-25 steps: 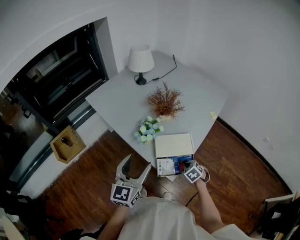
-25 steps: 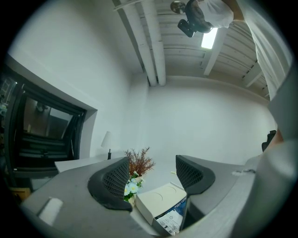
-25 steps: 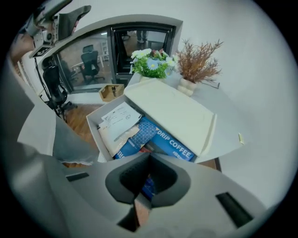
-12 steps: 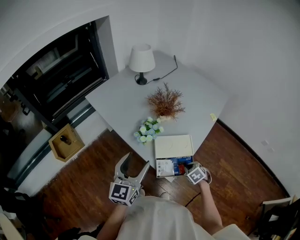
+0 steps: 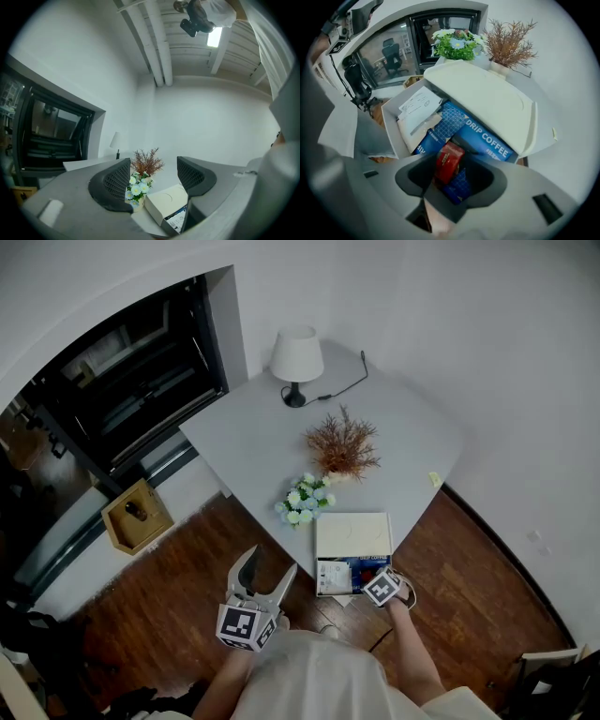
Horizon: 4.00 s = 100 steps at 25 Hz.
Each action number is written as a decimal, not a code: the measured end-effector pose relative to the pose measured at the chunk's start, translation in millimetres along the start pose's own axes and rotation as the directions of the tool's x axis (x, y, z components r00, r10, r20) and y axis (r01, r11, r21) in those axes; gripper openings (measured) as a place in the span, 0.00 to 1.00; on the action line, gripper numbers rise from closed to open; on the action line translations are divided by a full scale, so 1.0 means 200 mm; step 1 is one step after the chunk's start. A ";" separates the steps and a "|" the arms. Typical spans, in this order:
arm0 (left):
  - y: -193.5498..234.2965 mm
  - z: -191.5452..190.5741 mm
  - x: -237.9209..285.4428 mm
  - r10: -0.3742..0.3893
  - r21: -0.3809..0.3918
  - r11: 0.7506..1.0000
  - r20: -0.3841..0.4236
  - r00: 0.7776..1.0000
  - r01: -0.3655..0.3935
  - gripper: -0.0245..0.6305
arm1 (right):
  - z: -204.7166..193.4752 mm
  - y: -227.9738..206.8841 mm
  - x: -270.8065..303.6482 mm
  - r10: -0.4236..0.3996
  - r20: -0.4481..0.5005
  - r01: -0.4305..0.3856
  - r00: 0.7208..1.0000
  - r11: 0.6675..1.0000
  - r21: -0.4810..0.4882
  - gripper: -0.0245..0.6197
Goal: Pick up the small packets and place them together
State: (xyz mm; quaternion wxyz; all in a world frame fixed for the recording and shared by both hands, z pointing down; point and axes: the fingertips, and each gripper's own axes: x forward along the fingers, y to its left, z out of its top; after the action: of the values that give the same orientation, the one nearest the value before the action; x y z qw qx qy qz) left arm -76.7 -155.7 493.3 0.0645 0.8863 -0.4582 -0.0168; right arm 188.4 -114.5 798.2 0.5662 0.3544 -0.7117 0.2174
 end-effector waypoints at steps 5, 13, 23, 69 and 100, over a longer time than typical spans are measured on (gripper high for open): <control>0.01 -0.01 0.02 0.001 -0.006 1.000 0.001 1.000 -0.001 0.52 | 0.00 -0.03 -0.01 -0.018 0.053 0.015 0.998 0.999 0.048 0.14; 0.05 0.01 0.05 0.020 -0.003 1.000 0.011 1.000 -0.020 0.52 | 0.02 -0.14 -0.39 -0.087 0.258 0.035 0.962 0.979 0.200 0.12; 0.09 0.05 0.06 0.040 0.007 0.999 0.011 0.999 -0.040 0.52 | 0.68 -0.23 -0.23 -0.090 0.384 -0.067 0.919 0.924 0.377 0.12; -0.16 0.13 0.26 -0.106 0.085 0.991 0.069 0.992 0.100 0.56 | 0.43 -0.26 -1.49 -0.458 0.807 0.151 0.374 0.888 0.434 0.48; -0.05 0.06 0.11 -0.035 0.049 0.998 0.025 0.999 0.033 0.55 | 0.03 -0.01 -0.01 -0.043 0.087 0.071 0.995 0.933 -0.353 0.21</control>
State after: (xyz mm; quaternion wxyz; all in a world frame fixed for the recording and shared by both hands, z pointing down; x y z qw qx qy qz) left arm -57.1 -169.4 480.4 0.0365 0.8950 -0.4442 -0.0183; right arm 185.9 -119.7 794.1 0.5988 0.2750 -0.7502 0.0546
